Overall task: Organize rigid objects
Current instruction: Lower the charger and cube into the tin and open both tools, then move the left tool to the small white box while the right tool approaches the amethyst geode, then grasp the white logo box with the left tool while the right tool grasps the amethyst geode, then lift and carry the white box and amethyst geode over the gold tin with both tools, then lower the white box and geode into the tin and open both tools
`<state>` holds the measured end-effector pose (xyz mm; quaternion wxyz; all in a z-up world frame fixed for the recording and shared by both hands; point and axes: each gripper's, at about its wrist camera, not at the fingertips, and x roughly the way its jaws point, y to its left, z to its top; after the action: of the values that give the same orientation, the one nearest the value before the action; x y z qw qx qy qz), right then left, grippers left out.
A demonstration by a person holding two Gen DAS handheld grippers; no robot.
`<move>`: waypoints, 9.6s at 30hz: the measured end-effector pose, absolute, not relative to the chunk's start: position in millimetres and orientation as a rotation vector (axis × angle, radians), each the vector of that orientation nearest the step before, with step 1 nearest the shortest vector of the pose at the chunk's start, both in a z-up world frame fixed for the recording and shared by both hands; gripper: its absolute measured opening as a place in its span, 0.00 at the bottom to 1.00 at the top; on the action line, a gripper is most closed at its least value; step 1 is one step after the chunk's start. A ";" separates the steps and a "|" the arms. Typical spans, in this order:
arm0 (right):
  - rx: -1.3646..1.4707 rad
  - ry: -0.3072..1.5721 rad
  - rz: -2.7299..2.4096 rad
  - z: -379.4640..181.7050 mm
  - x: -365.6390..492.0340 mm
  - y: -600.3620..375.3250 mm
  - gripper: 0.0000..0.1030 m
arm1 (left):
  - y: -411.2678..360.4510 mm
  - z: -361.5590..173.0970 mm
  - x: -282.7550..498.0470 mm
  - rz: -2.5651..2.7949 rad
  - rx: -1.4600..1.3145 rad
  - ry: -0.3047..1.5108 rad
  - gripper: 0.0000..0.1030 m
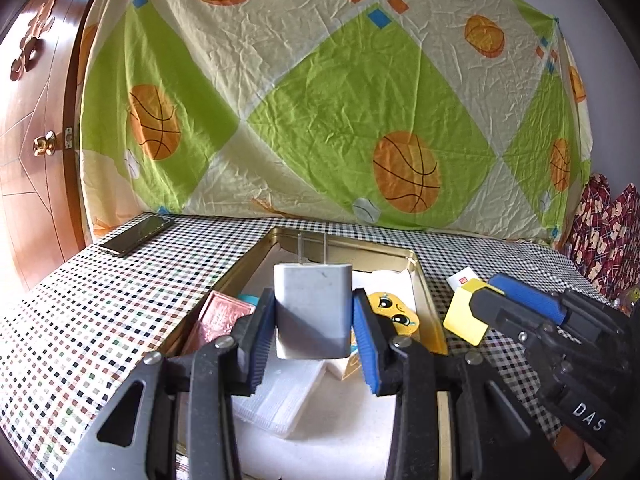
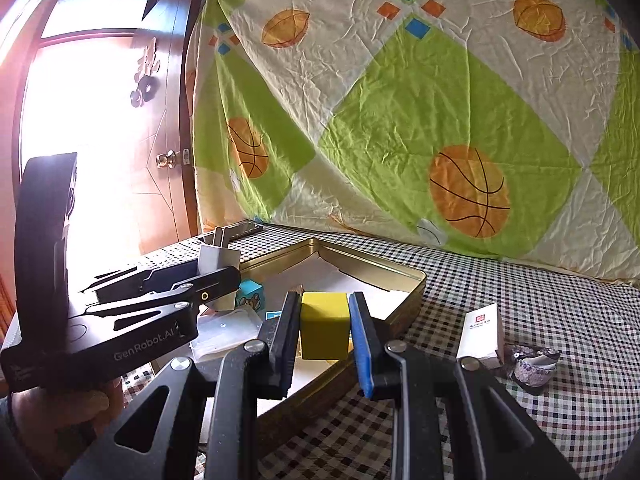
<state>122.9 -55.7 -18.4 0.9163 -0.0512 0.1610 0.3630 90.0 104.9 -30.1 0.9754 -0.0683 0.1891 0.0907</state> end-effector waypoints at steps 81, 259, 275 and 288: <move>0.091 0.774 0.252 -72.1 288.0 -262.2 0.58 | -94.6 -60.2 269.0 -0.025 0.107 0.753 0.81; -0.040 0.290 0.647 -27.0 135.6 -172.3 0.58 | -9.9 -20.5 96.0 0.044 -0.036 0.266 0.39; -0.067 0.294 0.682 -27.8 131.9 -150.2 0.58 | 9.6 -19.5 86.7 0.055 -0.082 0.249 0.39; -0.102 0.302 0.702 -28.1 133.2 -125.7 0.58 | 30.0 -19.9 82.8 0.073 -0.109 0.255 0.39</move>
<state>133.2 -125.7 -28.1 0.9266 -0.0495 0.1474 0.3424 82.8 30.0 -19.9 0.9898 -0.0542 0.1270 0.0362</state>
